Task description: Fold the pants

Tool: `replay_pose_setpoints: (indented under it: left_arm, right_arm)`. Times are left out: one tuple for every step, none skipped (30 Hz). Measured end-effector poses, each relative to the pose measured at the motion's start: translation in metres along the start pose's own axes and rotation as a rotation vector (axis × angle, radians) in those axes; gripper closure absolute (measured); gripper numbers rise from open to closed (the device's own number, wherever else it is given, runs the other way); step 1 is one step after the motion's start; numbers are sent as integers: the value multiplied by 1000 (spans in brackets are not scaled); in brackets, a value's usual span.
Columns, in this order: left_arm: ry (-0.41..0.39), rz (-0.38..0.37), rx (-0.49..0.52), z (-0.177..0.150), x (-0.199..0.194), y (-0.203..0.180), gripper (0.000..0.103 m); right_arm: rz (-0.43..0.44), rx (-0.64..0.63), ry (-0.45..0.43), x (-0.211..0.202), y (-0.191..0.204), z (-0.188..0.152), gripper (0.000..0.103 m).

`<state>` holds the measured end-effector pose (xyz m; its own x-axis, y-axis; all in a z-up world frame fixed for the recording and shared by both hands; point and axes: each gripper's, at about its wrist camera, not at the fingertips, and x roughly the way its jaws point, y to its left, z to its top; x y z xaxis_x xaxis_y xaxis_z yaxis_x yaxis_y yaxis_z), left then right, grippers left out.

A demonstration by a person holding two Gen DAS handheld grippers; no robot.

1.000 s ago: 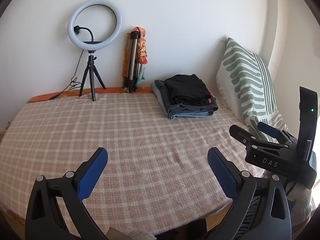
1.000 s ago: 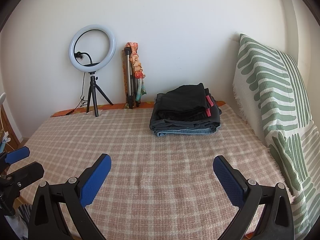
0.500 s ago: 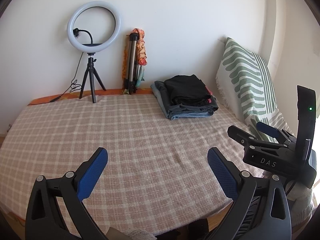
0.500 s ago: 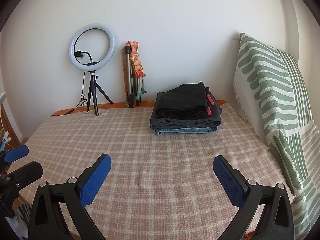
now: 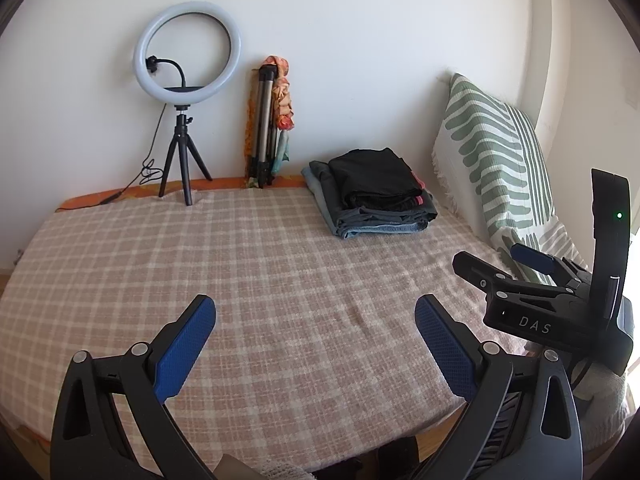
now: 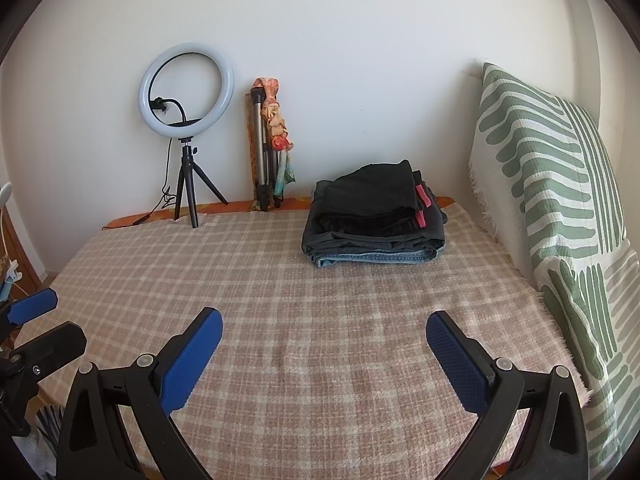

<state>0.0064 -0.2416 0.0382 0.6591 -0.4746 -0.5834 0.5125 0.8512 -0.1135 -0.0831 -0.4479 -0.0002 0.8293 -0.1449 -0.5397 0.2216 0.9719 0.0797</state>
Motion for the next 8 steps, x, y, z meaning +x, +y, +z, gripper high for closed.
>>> replay_pose_setpoints:
  left_arm:
    - [0, -2, -1, 0, 0, 1, 3]
    - [-3, -6, -2, 0, 0, 2, 3]
    - [-12, -8, -2, -1, -1, 2, 3]
    - [-23, -8, 2, -1, -2, 2, 3]
    - [-30, -10, 8, -2, -3, 2, 3]
    - [-33, -13, 13, -2, -4, 1, 3]
    - [-31, -13, 13, -3, -4, 2, 3]
    - [-28, -12, 12, -2, -4, 2, 3]
  right_arm:
    - [1, -1, 0, 0, 0, 0, 0]
    - [2, -2, 1, 1, 1, 0, 0]
    - [4, -3, 2, 1, 1, 0, 0]
    - [5, -2, 3, 1, 1, 0, 0]
    - [6, -2, 4, 2, 1, 0, 0]
    - [8, -2, 6, 3, 1, -1, 0]
    - [10, -1, 10, 5, 1, -1, 0]
    - [12, 0, 14, 6, 1, -1, 0]
